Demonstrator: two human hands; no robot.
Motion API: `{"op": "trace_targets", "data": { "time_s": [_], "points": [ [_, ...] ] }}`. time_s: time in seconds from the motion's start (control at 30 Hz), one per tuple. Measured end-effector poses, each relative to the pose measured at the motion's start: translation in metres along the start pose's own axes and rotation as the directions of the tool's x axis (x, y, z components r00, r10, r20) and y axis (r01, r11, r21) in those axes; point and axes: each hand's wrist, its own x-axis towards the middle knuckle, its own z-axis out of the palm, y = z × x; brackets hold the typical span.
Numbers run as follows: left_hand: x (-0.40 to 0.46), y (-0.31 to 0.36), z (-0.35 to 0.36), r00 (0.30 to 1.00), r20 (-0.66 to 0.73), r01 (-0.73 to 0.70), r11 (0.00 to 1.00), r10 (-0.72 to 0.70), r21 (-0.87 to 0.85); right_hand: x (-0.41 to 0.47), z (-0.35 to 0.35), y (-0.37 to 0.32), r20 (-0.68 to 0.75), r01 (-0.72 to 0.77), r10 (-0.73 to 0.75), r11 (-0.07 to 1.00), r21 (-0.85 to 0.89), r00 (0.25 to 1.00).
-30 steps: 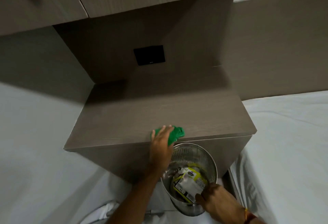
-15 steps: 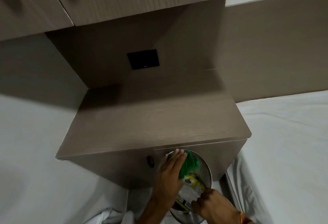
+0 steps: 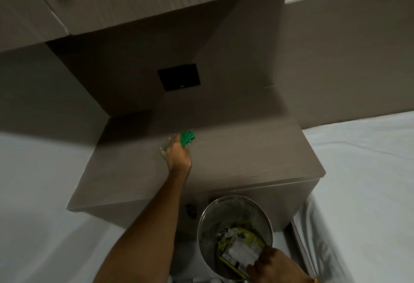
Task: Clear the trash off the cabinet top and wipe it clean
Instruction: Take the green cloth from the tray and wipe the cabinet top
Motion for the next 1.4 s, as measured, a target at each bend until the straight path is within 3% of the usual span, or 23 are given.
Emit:
{"op": "trace_targets", "data": {
  "time_s": [0.27, 0.4, 0.5, 0.6, 0.63, 0.73, 0.8, 0.9, 0.97, 1.0, 1.03, 1.1, 1.13, 1.17, 1.2, 1.27, 1.33, 1.4],
  "points": [
    [-0.053, 0.005, 0.032, 0.953, 0.063, -0.295, 0.954, 0.298, -0.044, -0.002, 0.003, -0.002, -0.091, 0.004, 0.001, 0.998, 0.061, 0.996],
    [-0.098, 0.018, 0.037, 0.896, 0.118, -0.427, 0.903, 0.429, -0.044, -0.006, 0.005, -0.004, -0.044, 0.013, -0.011, 0.999, 0.048, 0.999],
    [-0.138, 0.015, 0.029, 0.782, 0.224, -0.586, 0.809, 0.581, -0.051, -0.008, 0.001, -0.005, 0.014, -0.017, 0.017, 1.0, 0.024, 1.0],
    [-0.164, -0.004, 0.008, 0.571, 0.295, -0.806, 0.592, 0.766, 0.023, -0.012, -0.001, -0.009, 0.012, -0.055, 0.055, 0.998, 0.013, 0.998],
    [-0.169, -0.009, 0.001, 0.534, 0.281, -0.839, 0.54, 0.798, 0.062, -0.013, -0.002, -0.011, 0.022, -0.053, 0.052, 0.998, 0.016, 0.998],
    [-0.186, -0.012, -0.007, 0.492, 0.221, -0.87, 0.483, 0.842, 0.094, -0.016, -0.011, -0.019, -0.068, -0.063, 0.068, 0.995, 0.078, 0.995],
    [-0.204, -0.017, -0.002, 0.434, 0.256, -0.9, 0.428, 0.864, 0.083, -0.016, -0.016, -0.026, -0.134, -0.03, 0.038, 0.997, 0.066, 0.99],
    [-0.228, -0.032, 0.006, 0.403, 0.314, -0.915, 0.377, 0.859, 0.142, -0.018, -0.016, -0.034, -0.192, -0.04, 0.044, 0.999, 0.027, 0.98],
    [-0.238, -0.043, 0.008, 0.432, 0.324, -0.901, 0.415, 0.842, 0.126, -0.022, -0.011, -0.038, -0.205, -0.037, 0.038, 0.999, 0.008, 0.978],
    [-0.242, -0.049, 0.009, 0.486, 0.312, -0.87, 0.487, 0.816, 0.082, -0.025, -0.007, -0.041, -0.205, -0.049, 0.049, 0.999, 0.003, 0.978],
    [-0.246, -0.053, 0.008, 0.584, 0.319, -0.786, 0.619, 0.747, -0.012, -0.026, -0.004, -0.042, -0.205, -0.053, 0.051, 0.999, -0.003, 0.977],
    [-0.254, -0.06, 0.005, 0.84, 0.323, -0.383, 0.898, 0.437, -0.217, -0.03, 0.007, -0.046, -0.166, -0.059, 0.056, 0.998, -0.009, 0.984],
    [-0.257, -0.065, 0.005, 0.933, 0.262, -0.166, 0.939, 0.248, -0.3, -0.032, 0.013, -0.049, -0.133, -0.074, 0.071, 0.997, -0.023, 0.989],
    [-0.259, -0.07, 0.005, 0.979, 0.191, 0.008, 0.929, 0.068, -0.37, -0.033, 0.021, -0.053, -0.095, -0.087, 0.085, 0.996, -0.018, 0.992],
    [-0.261, -0.076, 0.007, 0.987, 0.141, 0.135, 0.887, -0.08, -0.442, -0.035, 0.032, -0.055, -0.04, -0.094, 0.094, 0.996, -0.002, 0.995],
    [-0.271, -0.095, 0.019, 0.972, 0.069, 0.228, 0.85, -0.223, -0.474, -0.043, 0.061, -0.061, 0.067, -0.087, 0.087, 0.996, -0.008, 0.994],
    [-0.288, -0.115, 0.041, 0.977, 0.056, 0.21, 0.906, -0.204, -0.367, -0.05, 0.096, -0.066, 0.206, -0.074, 0.081, 0.996, -0.042, 0.975],
    [-0.3, -0.138, 0.07, 0.979, 0.132, 0.188, 0.937, -0.155, -0.294, -0.057, 0.133, -0.067, 0.252, -0.11, 0.125, 0.991, -0.071, 0.96]
  ]
}}
